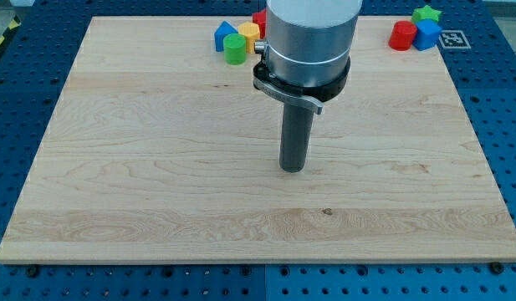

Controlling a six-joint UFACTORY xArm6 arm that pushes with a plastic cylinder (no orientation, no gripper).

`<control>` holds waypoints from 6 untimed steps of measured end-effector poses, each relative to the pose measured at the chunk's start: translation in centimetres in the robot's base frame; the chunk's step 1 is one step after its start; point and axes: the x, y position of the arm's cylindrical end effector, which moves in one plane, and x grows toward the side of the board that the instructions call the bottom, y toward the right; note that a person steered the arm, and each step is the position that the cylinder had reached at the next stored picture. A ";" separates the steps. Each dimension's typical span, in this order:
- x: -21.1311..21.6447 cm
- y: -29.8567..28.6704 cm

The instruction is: Nudge the green star left a bit

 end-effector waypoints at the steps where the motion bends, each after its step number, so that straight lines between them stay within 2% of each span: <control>1: -0.1 0.1; 2: -0.1 0.1; 3: -0.3 3.4; 5: -4.2 29.7; 6: -4.4 30.6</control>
